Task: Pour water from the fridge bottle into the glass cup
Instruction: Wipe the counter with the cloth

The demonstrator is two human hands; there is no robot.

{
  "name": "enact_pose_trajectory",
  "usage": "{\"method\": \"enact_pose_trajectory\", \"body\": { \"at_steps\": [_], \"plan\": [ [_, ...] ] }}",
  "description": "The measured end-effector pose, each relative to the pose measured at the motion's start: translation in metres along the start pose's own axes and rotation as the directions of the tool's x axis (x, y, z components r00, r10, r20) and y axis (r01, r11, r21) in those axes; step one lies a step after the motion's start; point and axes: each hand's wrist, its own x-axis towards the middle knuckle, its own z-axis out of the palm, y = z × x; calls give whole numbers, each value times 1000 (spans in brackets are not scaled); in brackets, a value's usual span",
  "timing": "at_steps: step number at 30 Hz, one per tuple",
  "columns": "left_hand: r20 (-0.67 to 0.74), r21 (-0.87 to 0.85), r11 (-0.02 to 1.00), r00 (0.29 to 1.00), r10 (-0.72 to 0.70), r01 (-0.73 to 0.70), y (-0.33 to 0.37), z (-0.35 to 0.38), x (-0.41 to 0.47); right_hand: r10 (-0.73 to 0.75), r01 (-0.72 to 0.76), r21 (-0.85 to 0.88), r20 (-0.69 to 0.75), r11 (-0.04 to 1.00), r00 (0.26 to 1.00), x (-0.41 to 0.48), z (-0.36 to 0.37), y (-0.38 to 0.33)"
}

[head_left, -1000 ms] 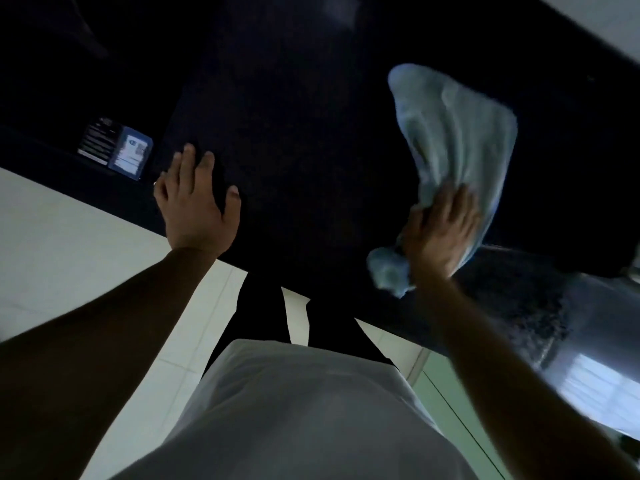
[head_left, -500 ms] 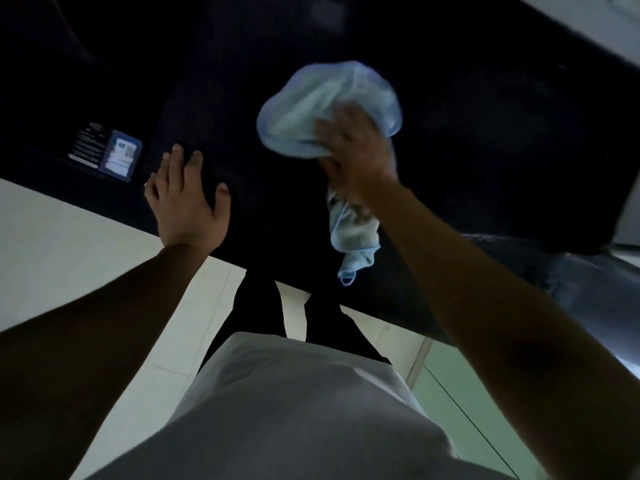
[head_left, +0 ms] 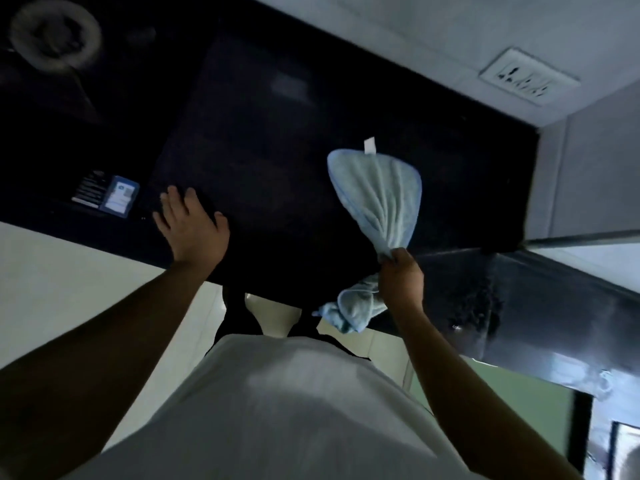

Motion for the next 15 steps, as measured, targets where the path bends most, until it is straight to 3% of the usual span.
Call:
{"method": "enact_pose_trajectory", "body": {
  "at_steps": [1, 3, 6, 8, 10, 12, 15],
  "plan": [
    [30, -56, 998, 999, 20, -18, 14, -3, -2, 72, -83, 155, 78, 984, 994, -2, -3, -14],
    [73, -178, 959, 968, 238, -222, 51, -10, -11, 90, -157, 367, 192, 917, 977, -2, -13, -41],
    [124, -382, 751, 776, 619, -538, 115, -28, -28, 28, -192, 492, 320, 849, 947, -5, -32, -87],
    [174, -503, 654, 675, 717, -564, 156, -51, -36, -54, -207, 582, 398, 787, 916, -8, -47, -113],
    [249, -574, 635, 629, 737, -517, 184, -77, -33, -159, -200, 671, 433, 714, 887, -9, -68, -133],
    [266, -598, 625, 612, 745, -501, 198, -101, -22, -275, -92, 668, 423, 738, 863, -10, -92, -147],
    [285, -608, 608, 574, 767, -511, 212, -142, -9, -409, 265, 451, 259, 852, 875, -11, -130, -164]
  ]
}}
